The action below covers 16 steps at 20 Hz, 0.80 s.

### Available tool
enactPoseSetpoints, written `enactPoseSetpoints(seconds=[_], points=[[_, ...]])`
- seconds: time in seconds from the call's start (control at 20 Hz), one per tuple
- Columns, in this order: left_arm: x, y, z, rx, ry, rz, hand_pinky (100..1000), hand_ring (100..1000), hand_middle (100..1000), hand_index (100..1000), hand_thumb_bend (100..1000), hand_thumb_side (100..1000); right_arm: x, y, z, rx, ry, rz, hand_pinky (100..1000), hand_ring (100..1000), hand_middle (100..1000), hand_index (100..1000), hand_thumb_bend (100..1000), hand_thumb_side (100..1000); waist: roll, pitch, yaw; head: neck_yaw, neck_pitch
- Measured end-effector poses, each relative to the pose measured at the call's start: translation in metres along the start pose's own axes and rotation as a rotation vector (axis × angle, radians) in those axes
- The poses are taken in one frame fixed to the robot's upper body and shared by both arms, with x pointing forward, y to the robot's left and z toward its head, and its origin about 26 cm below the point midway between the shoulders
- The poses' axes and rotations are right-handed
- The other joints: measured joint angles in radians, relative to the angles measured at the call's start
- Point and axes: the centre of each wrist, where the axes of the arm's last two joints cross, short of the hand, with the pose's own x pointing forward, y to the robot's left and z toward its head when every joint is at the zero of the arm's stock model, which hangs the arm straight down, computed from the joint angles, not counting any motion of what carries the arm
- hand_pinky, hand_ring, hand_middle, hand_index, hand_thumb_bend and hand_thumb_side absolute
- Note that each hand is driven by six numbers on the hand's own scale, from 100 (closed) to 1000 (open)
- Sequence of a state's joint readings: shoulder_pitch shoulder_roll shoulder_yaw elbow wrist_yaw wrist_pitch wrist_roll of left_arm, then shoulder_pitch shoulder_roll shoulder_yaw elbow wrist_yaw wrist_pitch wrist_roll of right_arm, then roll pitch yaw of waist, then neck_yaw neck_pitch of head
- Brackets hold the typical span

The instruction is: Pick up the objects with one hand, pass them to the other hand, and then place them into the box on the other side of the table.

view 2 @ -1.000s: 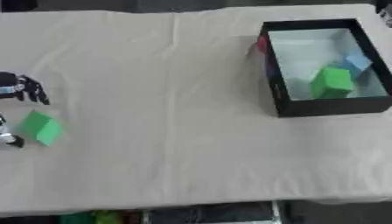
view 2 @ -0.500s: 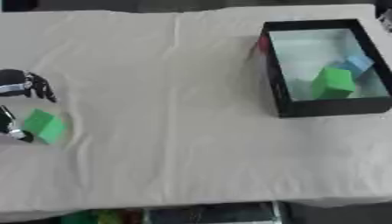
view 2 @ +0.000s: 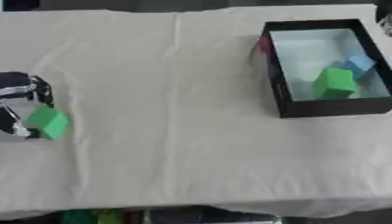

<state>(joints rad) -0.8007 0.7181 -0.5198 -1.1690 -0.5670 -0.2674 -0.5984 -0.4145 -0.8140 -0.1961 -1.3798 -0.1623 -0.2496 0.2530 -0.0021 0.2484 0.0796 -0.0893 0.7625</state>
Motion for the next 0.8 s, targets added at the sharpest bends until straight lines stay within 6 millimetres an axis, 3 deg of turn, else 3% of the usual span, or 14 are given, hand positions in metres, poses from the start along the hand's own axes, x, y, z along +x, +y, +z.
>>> enactPoseSetpoints(seconds=[0.3,0.55,0.8], points=[[0.005,0.017,0.013,0.061,0.007,0.005,596,586,547,560,439,100,-0.001,0.000,0.001,-0.001,0.002,0.000,1000,968,933,842,100,422,0.000,0.000,0.002,0.000,0.000],[0.017,0.048,0.031,0.239,0.026,0.016,576,561,530,544,412,100,0.000,0.000,0.000,-0.004,-0.003,-0.004,1000,968,933,843,100,427,-0.003,0.000,0.004,0.000,0.000],[0.023,0.059,0.037,0.419,0.080,0.084,562,538,520,541,344,100,0.002,0.000,-0.001,-0.010,-0.017,-0.017,1000,969,933,844,100,430,-0.006,0.000,0.004,0.000,0.000]])
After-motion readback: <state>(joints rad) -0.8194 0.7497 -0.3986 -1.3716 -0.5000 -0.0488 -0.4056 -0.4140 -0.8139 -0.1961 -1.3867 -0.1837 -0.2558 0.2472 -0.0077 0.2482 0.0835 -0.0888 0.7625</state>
